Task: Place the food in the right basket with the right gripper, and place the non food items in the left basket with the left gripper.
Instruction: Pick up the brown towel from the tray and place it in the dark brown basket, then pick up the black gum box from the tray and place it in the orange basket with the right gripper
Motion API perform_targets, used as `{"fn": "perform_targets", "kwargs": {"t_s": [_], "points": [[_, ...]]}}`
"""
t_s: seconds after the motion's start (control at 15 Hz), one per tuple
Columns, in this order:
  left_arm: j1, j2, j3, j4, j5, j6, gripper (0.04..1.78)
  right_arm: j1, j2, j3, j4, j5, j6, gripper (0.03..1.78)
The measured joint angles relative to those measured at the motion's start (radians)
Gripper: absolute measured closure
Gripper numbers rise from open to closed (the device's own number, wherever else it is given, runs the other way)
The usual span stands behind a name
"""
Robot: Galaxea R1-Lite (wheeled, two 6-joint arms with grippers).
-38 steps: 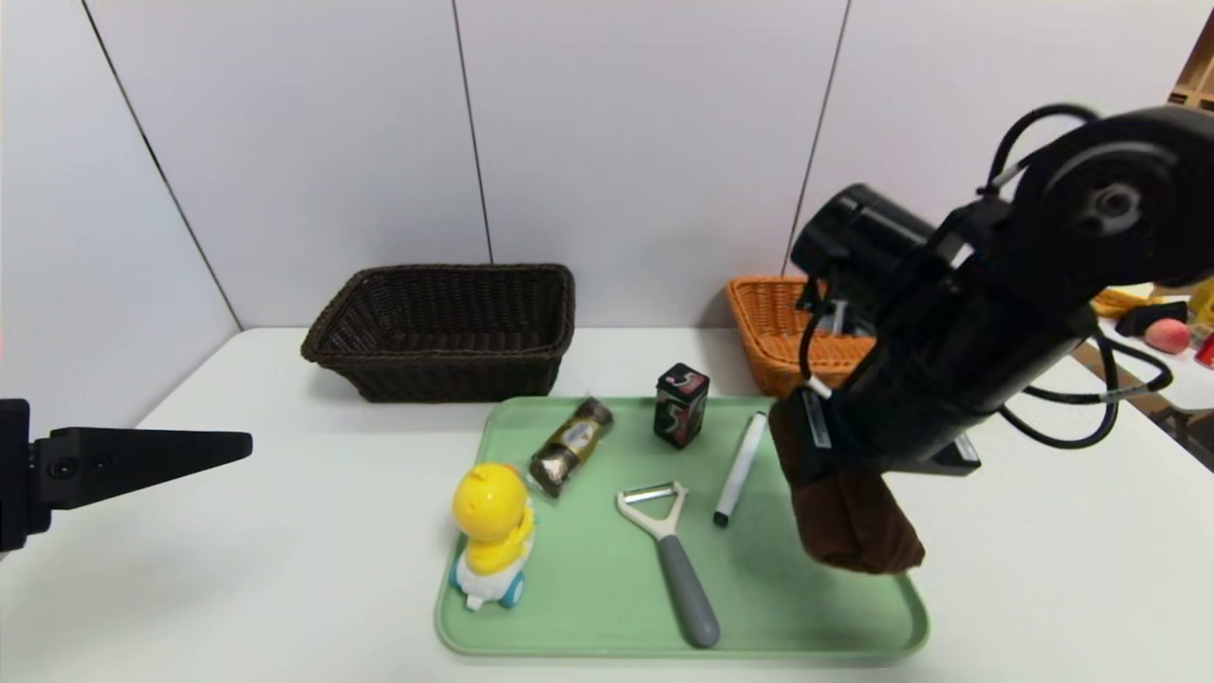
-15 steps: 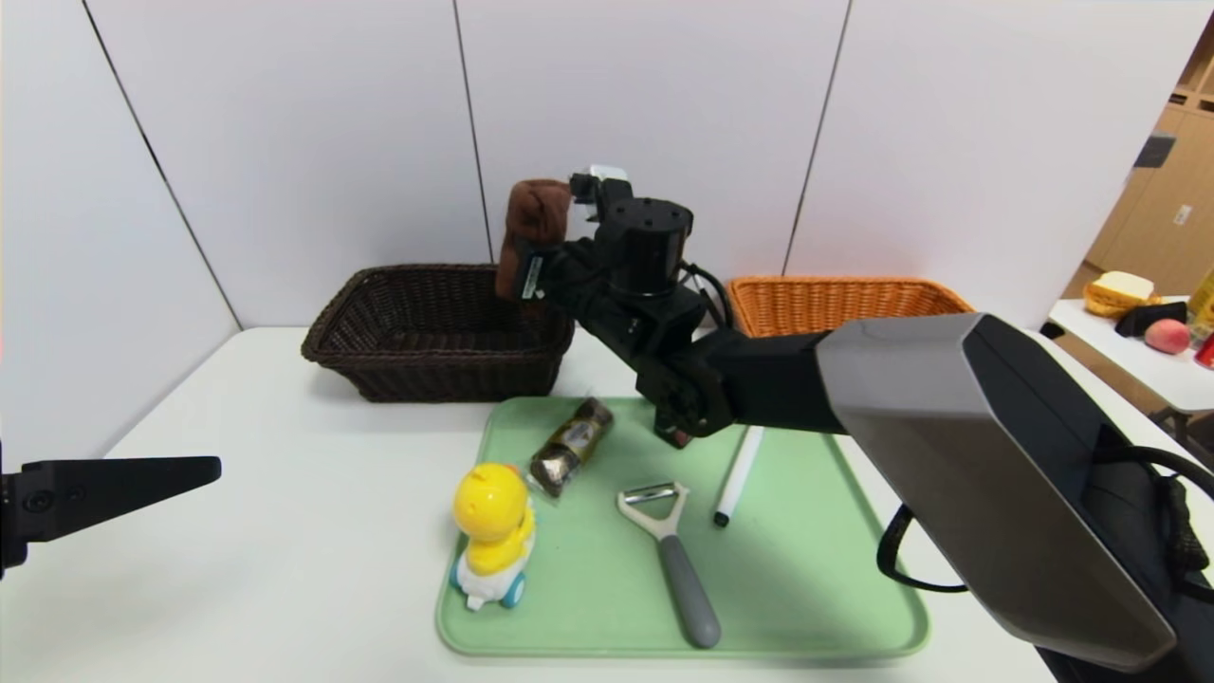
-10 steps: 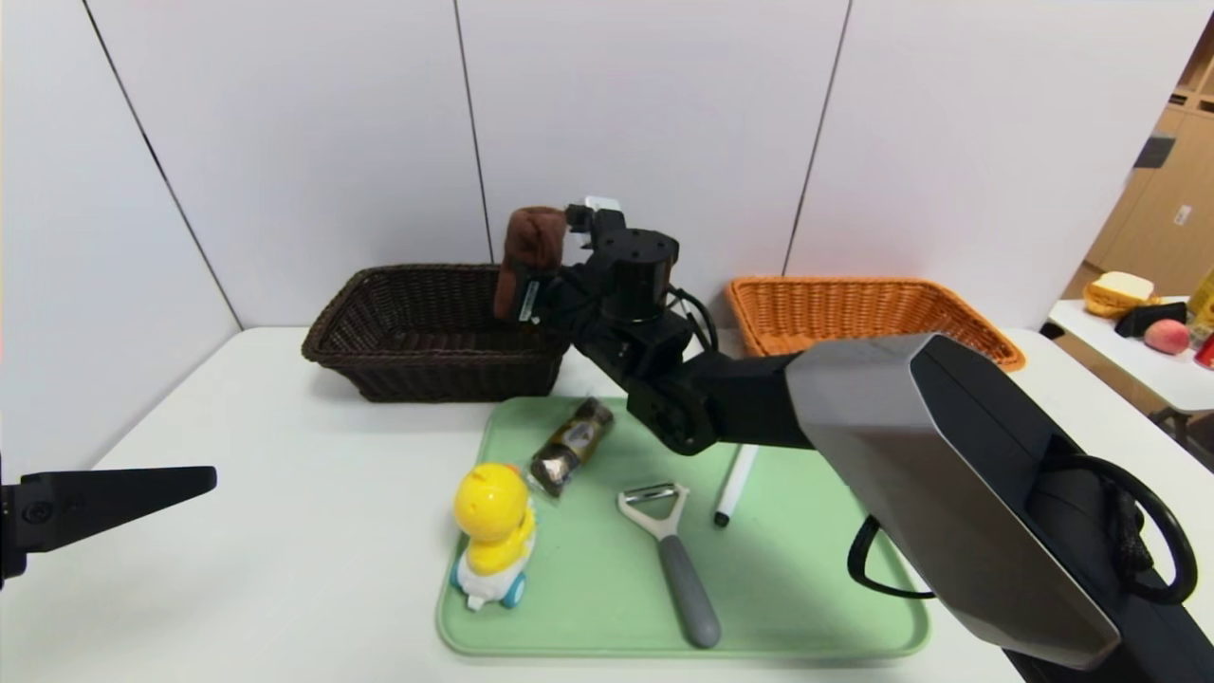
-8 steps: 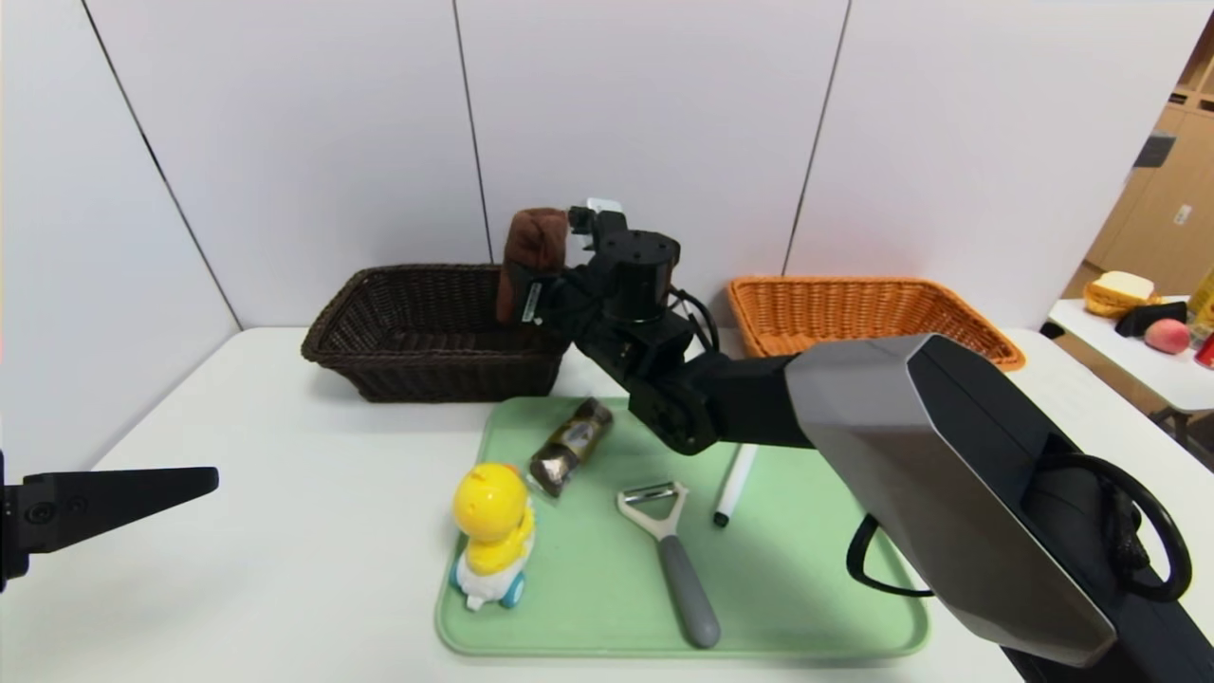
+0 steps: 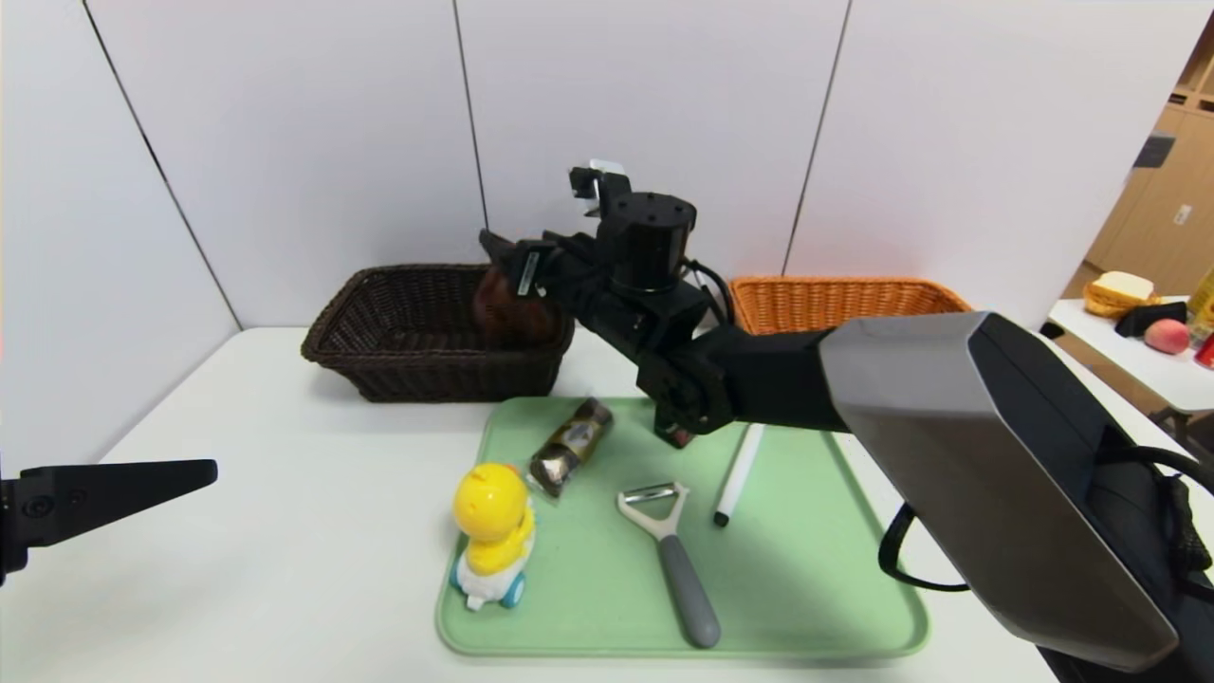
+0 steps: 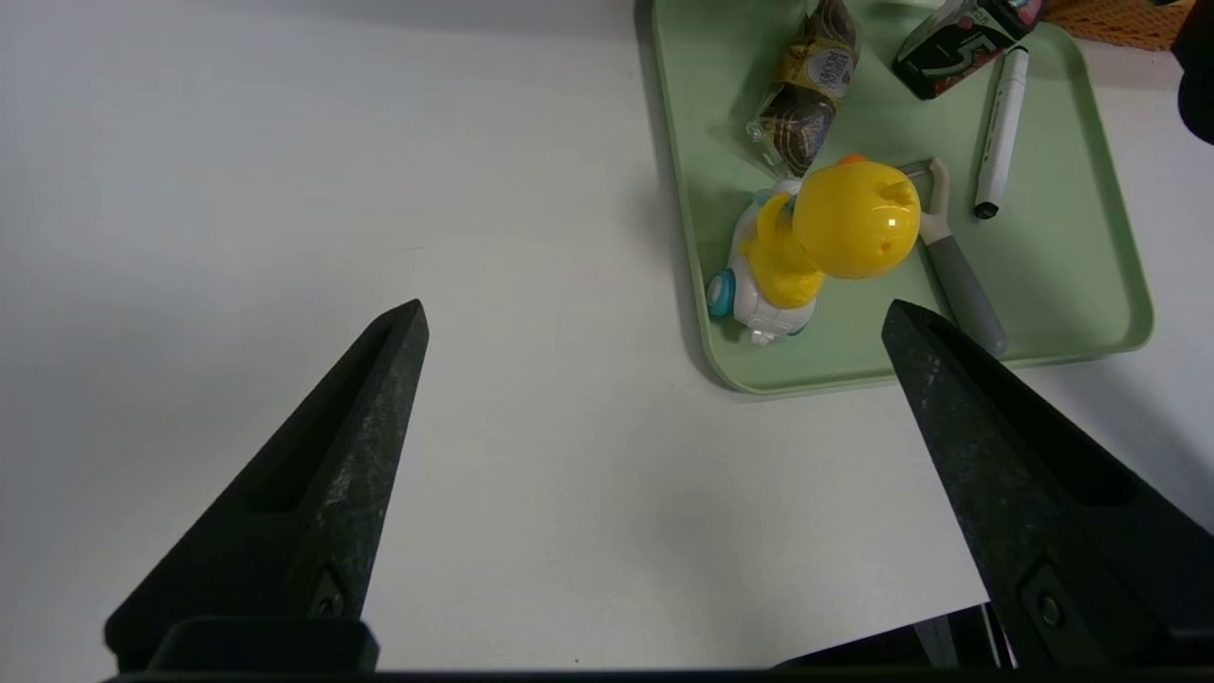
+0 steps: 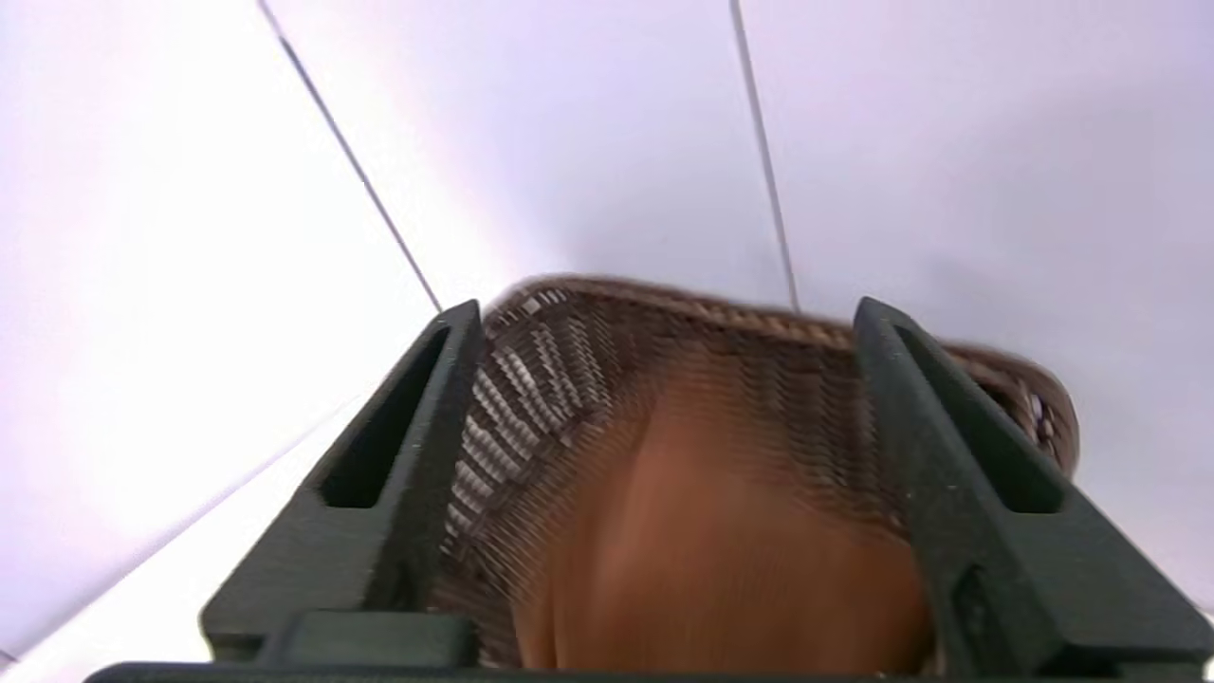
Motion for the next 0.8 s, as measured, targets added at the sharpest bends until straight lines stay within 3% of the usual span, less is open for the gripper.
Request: {"fn": "perform_targets", "kwargs": {"t_s": [0.33, 0.53, 0.67, 0.8], "points": [[0.000, -0.023, 0.000, -0.012, -0.003, -0.003, 0.13, 0.001, -0.095, 0.001, 0.090, -0.001, 0.003, 0.28], [0.000, -0.040, 0.000, -0.014, -0.004, -0.003, 0.13, -0.002, -0.176, 0.004, 0.201, -0.004, 0.003, 0.23], [0.000, -0.057, 0.006, -0.014, -0.004, -0.005, 0.13, -0.003, -0.257, 0.005, 0.342, 0.017, 0.003, 0.20], [0.000, -0.074, 0.016, -0.013, -0.004, -0.005, 0.13, -0.006, -0.344, 0.006, 0.575, 0.059, 0.004, 0.18]]}}
